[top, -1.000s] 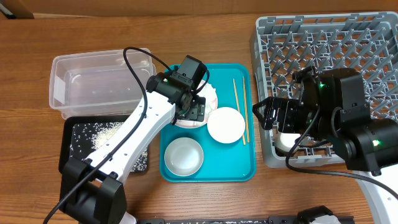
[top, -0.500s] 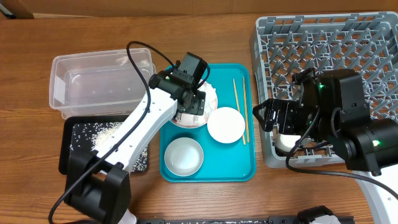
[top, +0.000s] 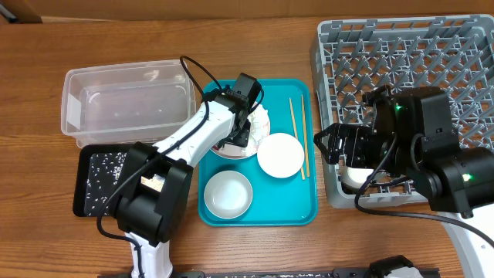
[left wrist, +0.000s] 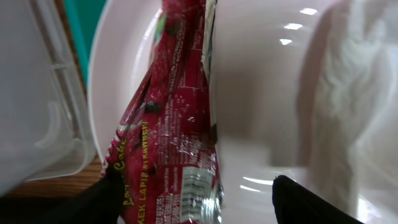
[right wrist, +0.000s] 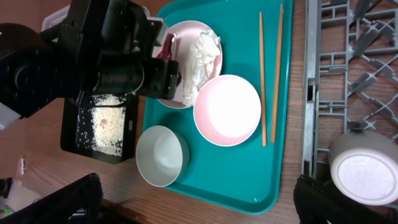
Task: Sort waste into correct bins and load items into the dishwasher
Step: 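Grasp the red snack wrapper on the white plate with left gripper, then carry the red wrapper into the clear plastic bin and release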
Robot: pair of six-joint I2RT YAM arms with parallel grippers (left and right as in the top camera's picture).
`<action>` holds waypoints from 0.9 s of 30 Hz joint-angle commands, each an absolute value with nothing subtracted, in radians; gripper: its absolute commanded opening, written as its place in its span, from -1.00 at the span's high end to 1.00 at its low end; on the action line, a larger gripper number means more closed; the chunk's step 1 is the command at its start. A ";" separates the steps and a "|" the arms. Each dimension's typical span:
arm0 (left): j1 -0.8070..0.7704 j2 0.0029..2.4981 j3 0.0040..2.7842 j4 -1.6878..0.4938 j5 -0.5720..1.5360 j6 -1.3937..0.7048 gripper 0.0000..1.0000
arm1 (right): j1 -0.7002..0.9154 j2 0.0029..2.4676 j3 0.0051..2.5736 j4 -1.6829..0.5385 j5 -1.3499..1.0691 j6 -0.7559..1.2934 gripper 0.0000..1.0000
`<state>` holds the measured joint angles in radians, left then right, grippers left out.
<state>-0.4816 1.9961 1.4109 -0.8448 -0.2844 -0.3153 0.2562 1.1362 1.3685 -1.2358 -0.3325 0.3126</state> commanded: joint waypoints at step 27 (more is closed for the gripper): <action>-0.442 2.027 1.444 -0.886 -0.153 -0.321 0.92 | 0.260 1.182 1.380 -1.240 -0.323 0.314 -1.00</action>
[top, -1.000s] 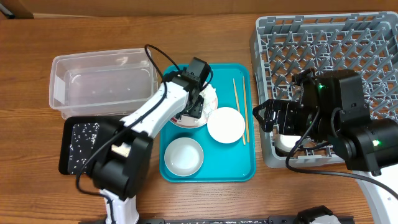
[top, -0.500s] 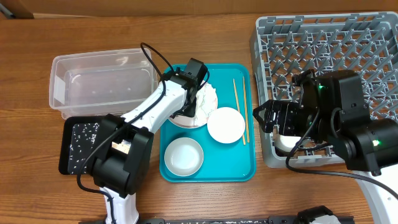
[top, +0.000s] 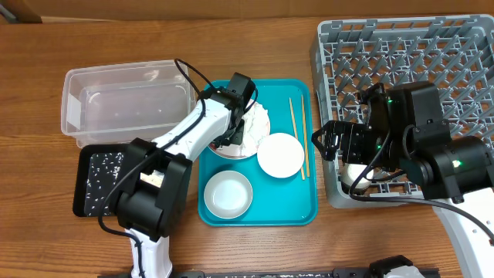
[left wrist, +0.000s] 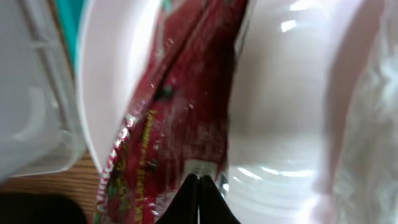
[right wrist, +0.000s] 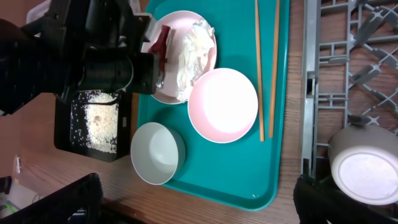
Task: Sort waste into correct bins and load items into the dishwasher
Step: 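Carry the red wrapper into the clear plastic bin and release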
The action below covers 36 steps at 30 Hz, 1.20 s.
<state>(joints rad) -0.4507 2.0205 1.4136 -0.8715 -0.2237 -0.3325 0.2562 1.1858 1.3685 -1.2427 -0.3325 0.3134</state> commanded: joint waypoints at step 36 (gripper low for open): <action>-0.390 2.061 1.744 -1.230 -0.159 -0.241 0.92 | 0.260 1.182 1.380 -1.256 -0.323 0.314 -1.00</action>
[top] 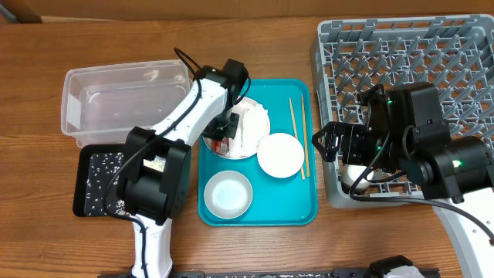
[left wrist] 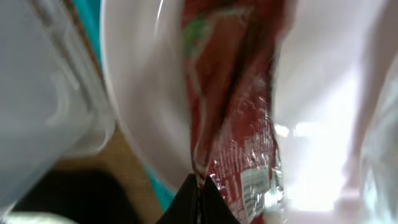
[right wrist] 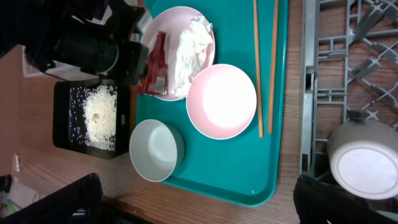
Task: Sort waste into correct bins and load items into the dishwasher
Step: 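Carry the red wrapper into the clear plastic bin and release, then grasp the white tissue on the plate with the left gripper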
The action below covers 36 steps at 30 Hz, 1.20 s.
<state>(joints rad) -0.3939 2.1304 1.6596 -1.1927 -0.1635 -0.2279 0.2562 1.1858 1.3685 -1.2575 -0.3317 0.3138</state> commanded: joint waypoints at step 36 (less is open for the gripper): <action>-0.393 1.898 1.843 -1.222 -0.024 -0.302 -0.45 | 0.260 1.182 1.380 -1.265 -0.323 0.314 -0.99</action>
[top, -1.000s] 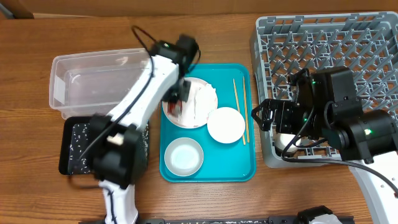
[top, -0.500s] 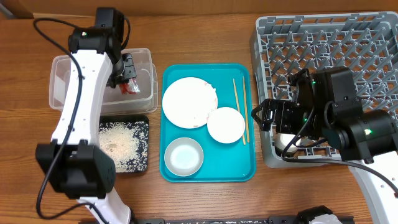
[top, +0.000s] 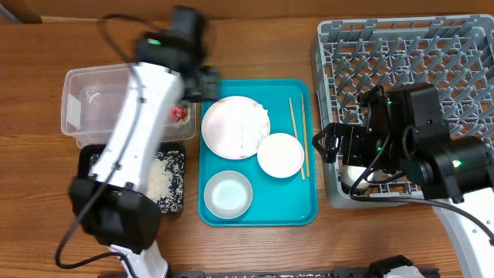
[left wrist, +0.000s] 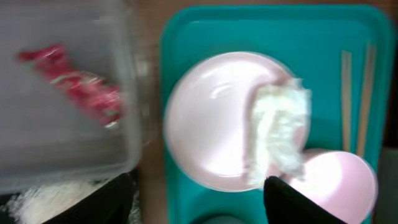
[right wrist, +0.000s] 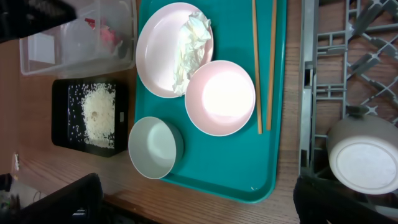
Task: Sort waste into correct bins and load items into the dishwasher
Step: 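Grasp the white tissue on the plate with the left gripper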
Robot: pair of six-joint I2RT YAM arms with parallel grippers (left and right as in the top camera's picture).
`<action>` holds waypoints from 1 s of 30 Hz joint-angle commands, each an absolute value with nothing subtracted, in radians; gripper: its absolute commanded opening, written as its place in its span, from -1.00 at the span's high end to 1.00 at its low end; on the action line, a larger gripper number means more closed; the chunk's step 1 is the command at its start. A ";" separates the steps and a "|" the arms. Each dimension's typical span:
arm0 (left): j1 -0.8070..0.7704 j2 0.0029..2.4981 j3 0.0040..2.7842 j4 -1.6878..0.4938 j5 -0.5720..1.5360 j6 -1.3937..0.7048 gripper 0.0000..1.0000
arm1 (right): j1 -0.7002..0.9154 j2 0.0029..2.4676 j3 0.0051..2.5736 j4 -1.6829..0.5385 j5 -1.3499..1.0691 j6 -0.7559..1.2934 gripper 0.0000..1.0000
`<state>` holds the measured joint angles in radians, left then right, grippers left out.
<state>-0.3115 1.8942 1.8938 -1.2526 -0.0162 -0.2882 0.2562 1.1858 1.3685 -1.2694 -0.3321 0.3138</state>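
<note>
A red snack wrapper lies inside the clear plastic bin. My left gripper hangs open and empty high over the gap between the bin and the teal tray. On the tray sit a pink plate with a crumpled white napkin, a pink bowl, a pale bowl and two chopsticks. My right gripper is open at the left edge of the grey dish rack.
A black tray of rice lies in front of the clear bin. A white bowl rests upside down in the rack's near left corner. Bare wooden table surrounds the tray.
My left gripper was shut on the red wrapper just over the pink plate; now it is open and higher up, and the wrapper lies in the clear bin. The right arm has not moved.
First my left gripper stood open round the red wrapper on the pink plate. Then it was shut on the wrapper, and later held it at the plate's left side. Now the wrapper is in the clear bin and the gripper is empty.
</note>
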 commanded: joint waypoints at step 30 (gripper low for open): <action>-0.346 1.929 1.927 -1.332 -0.155 -0.408 0.92 | 0.260 1.182 1.380 -1.270 -0.323 0.314 -1.00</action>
<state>-0.4114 2.0941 1.8626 -1.3155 -0.0563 -0.3935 0.2562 1.1858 1.3685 -1.2739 -0.3321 0.3138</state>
